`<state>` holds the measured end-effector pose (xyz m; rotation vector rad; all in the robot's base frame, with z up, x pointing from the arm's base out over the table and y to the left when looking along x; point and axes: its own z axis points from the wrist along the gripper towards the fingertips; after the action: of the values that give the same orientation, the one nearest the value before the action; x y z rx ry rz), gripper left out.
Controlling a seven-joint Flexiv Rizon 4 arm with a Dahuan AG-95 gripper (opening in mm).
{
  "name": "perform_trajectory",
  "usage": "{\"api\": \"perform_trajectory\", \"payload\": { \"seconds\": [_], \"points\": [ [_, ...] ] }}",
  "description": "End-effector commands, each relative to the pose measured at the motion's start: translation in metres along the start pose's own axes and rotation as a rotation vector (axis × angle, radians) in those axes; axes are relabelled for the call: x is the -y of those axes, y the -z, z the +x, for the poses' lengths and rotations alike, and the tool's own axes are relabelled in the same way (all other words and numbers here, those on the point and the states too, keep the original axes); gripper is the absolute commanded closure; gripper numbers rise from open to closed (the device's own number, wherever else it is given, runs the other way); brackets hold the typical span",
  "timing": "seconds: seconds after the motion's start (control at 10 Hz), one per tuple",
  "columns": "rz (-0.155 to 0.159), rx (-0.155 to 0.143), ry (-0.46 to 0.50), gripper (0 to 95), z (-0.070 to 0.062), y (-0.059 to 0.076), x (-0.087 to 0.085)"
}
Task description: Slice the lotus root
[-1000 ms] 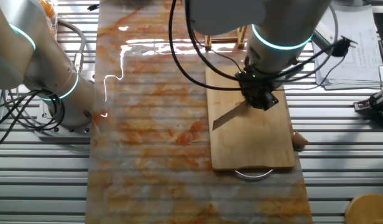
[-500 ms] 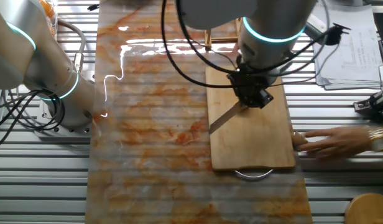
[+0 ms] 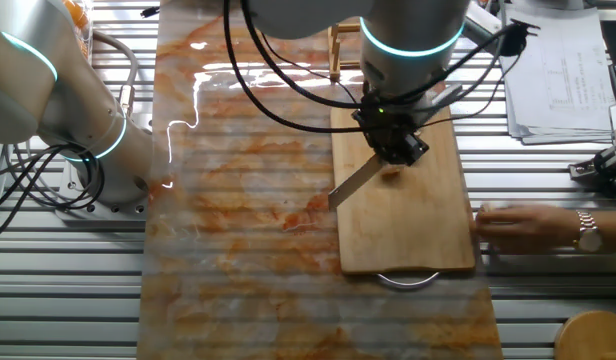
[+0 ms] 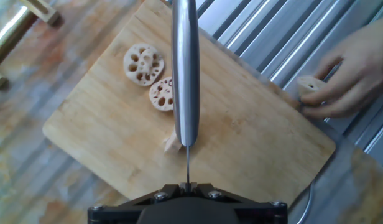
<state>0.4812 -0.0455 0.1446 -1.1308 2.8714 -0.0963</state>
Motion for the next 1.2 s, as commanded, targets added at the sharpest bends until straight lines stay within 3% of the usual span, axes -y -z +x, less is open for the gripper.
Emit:
{"api": "perform_trajectory", "payload": {
  "seconds": [0.1,0.5,0.6,1.2],
  "points": [
    [-0.005,0.03,-0.002,95.0,-0.001,0.001,0.0],
    [0.02,0.062,-0.069,95.0,-0.006,0.004,-0.006],
    [0.031,0.05,-0.075,95.0,-0.009,0.003,-0.009],
    [0.042,0.051,-0.07,95.0,-0.002,0.002,-0.015]
  ]
}}
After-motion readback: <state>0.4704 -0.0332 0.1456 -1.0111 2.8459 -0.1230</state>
